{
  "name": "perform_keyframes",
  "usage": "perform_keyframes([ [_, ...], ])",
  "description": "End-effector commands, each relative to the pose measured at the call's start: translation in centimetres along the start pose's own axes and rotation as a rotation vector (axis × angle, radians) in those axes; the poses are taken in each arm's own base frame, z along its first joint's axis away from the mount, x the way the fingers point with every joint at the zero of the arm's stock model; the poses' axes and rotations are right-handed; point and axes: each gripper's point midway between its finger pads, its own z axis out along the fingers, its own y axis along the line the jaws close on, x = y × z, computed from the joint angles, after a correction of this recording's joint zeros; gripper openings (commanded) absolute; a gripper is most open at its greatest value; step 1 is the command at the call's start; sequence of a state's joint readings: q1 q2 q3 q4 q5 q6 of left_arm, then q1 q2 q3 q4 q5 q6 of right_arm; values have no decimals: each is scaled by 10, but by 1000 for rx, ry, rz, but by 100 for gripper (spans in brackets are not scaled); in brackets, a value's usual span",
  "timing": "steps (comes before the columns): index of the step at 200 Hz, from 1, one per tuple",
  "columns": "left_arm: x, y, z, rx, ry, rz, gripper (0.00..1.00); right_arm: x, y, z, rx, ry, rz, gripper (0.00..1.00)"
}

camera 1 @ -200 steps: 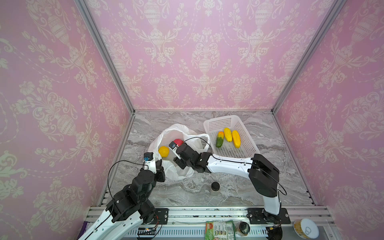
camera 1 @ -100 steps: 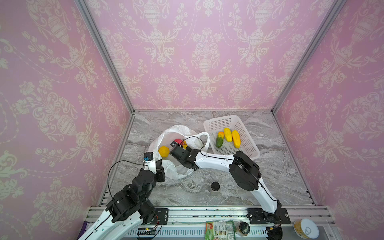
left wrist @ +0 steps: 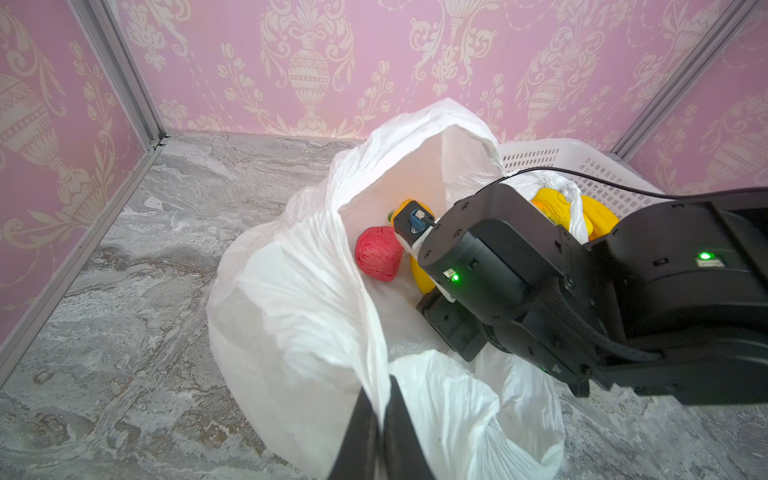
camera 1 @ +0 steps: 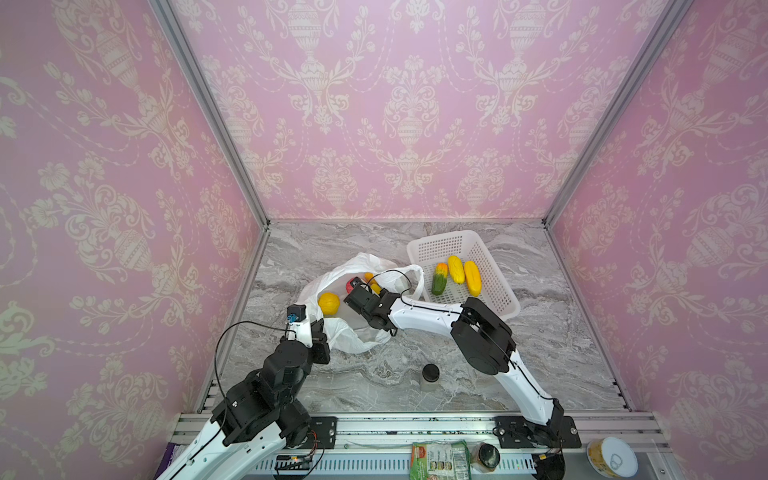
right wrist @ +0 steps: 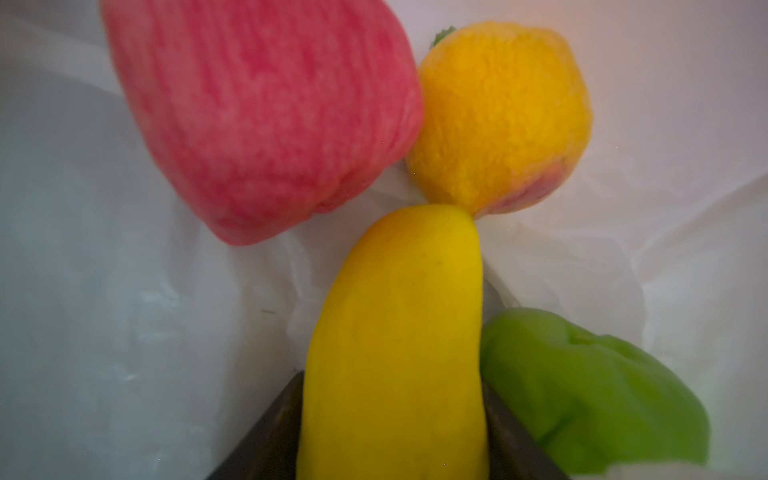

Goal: Untie the knot of the plastic bag and take out the fruit
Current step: 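Grasp the yellow elongated fruit in the bag with the right gripper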

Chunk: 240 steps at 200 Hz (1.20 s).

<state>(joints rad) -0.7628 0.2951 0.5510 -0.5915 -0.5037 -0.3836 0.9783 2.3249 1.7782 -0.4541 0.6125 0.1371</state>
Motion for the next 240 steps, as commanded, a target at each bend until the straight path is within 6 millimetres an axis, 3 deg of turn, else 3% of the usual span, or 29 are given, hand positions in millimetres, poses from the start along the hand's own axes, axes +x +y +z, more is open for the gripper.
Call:
perform_keyframes([
  [1, 5, 0, 1, 3, 11, -1, 9, 23, 7, 20, -18, 85, 0, 59],
  [38, 5, 0, 1, 1, 12, 1, 9, 20, 11, 18, -68, 81, 19, 46],
  [66, 5, 0, 1, 2, 12, 0, 9, 4, 13, -4, -143, 22, 48, 40],
  [126, 5, 0, 2, -6, 15, 4, 9, -33, -1, -84, -304, -218, 133, 31],
  [168, 4, 1, 2, -8, 10, 5, 10, -43, -7, -145, -503, -410, 203, 30],
  [207, 7, -2, 3, 6, 20, 4, 9, -49, -8, -175, -603, -498, 221, 26],
  [213, 7, -2, 3, 8, 22, 5, 8, -37, -2, -171, -622, -478, 209, 26],
  [240, 8, -2, 5, 2, 29, 15, 1, -37, -4, -194, -696, -551, 210, 25],
])
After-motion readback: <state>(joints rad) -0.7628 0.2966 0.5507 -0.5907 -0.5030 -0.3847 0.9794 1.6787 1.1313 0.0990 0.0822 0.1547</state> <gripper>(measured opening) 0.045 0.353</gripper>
